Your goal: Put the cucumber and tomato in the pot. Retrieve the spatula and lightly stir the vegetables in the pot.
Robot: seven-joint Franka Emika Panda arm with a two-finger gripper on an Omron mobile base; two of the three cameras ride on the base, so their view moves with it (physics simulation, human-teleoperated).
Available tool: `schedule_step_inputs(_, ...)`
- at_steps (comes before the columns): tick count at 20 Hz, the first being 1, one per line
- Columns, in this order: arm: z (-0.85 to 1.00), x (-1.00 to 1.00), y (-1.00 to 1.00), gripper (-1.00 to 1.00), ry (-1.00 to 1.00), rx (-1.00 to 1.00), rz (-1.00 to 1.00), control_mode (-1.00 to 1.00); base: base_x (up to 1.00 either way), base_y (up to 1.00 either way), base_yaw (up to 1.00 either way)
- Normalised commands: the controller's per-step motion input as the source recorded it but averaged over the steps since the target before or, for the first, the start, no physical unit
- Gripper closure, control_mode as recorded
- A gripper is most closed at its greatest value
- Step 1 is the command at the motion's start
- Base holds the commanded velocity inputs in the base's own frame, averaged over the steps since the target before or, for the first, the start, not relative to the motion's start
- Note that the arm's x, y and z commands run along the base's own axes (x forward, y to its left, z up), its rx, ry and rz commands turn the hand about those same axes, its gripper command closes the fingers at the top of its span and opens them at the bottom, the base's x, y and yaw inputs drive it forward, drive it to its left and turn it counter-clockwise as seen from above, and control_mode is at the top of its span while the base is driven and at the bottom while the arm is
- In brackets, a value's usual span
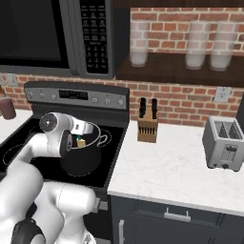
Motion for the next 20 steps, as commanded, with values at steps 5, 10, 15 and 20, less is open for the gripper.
schedule_step_inputs(5, -0.27, 0.17, 0.00, 1.00, 0.00, -0.01, 0.01, -1.00, 0.00, 0.00, 0.00)
schedule_step_inputs(10, -0.34, 0.20, 0.07, 1.00, 0.02, -0.01, 0.00, -1.00, 0.00, 0.00, 0.00)
schedule_step_inputs(15, -0.22, 0.28, 0.30, 1.00, 0.04, 0.00, 0.00, -1.00, 0.00, 0.00, 0.00)
schedule_step_inputs(20, 0.22, 0.06, 0.09, 1.00, 0.00, 0.00, 0.00, -1.00, 0.00, 0.00, 0.00)
